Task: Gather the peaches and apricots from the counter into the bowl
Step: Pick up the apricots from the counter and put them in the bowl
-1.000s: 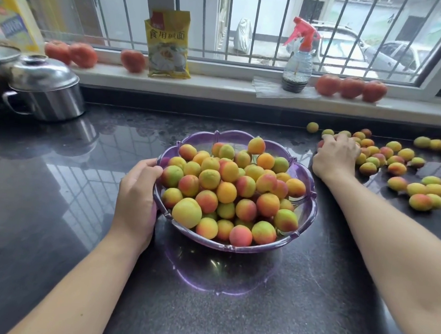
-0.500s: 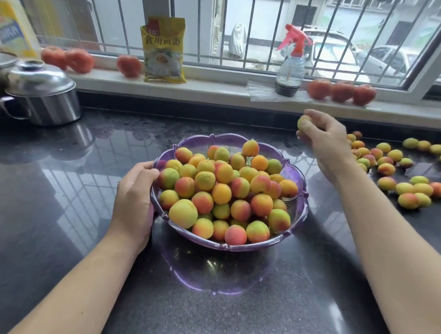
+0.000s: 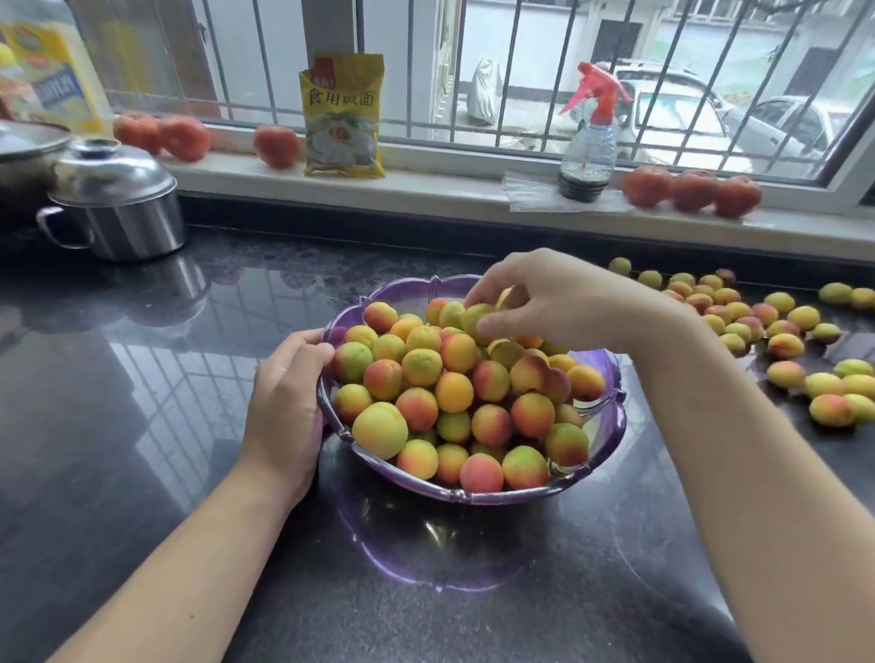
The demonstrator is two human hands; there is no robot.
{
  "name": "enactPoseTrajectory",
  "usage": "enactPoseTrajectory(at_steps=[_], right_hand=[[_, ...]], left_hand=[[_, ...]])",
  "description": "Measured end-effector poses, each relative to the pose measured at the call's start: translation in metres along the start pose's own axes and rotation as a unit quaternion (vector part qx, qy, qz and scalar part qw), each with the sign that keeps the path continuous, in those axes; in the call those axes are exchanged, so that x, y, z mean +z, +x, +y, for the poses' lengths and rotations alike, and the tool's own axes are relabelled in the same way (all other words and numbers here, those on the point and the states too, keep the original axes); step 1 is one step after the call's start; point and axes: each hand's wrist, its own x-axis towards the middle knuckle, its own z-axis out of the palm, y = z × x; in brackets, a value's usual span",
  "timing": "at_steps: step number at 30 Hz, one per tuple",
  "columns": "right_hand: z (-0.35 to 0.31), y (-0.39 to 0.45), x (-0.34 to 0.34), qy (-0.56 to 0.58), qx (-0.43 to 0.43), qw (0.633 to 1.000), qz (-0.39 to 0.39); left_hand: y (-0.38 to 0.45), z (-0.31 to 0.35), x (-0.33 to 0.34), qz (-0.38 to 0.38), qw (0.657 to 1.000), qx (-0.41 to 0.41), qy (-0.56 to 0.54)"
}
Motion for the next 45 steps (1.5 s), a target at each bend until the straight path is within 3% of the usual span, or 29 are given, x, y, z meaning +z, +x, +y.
enactPoseTrajectory(at_steps=[6,15,17,19,21,22,24,28,35,40,45], right_hand=[[0.005,0.003,0.003,-0.057,0.009,0.998,0.004],[0.009,0.001,0.001,-0.009,0.007,1.0,0.014],[0.019,0.004,-0.007,0.056,0.008,0.993,0.101],[0.045,0.012,-0.013,0.093,0.037,0.964,0.248],[0.086,0.02,-0.011,0.094,0.112,0.921,0.361],[0.107,0.024,-0.004,0.078,0.16,0.907,0.381],[0.144,0.03,0.016,0.031,0.23,0.904,0.358],[0.172,0.052,0.039,-0.042,0.242,0.925,0.288],[0.193,0.093,0.016,-0.111,0.302,0.908,0.267],[0.198,0.117,-0.008,-0.129,0.385,0.9,0.157],[0.21,0.123,-0.014,-0.153,0.385,0.898,0.149]], left_hand=[[0.002,-0.002,-0.001,0.0,1.0,-0.009,-0.007],[0.002,-0.002,-0.001,0.002,1.0,-0.011,0.0],[0.001,-0.001,-0.001,-0.001,1.0,-0.012,-0.002],[0.001,0.0,-0.001,0.0,1.0,-0.01,-0.003],[0.001,-0.001,-0.001,0.003,1.0,-0.009,-0.004],[0.001,-0.001,-0.001,0.004,1.0,-0.008,-0.003],[0.002,-0.001,-0.001,0.004,1.0,-0.004,-0.003],[0.004,-0.003,-0.002,0.008,1.0,0.005,0.002],[0.004,-0.003,-0.002,0.011,1.0,0.005,-0.005],[0.003,0.0,0.0,0.01,1.0,-0.001,0.003],[0.001,-0.001,-0.002,0.008,1.0,-0.01,0.0]])
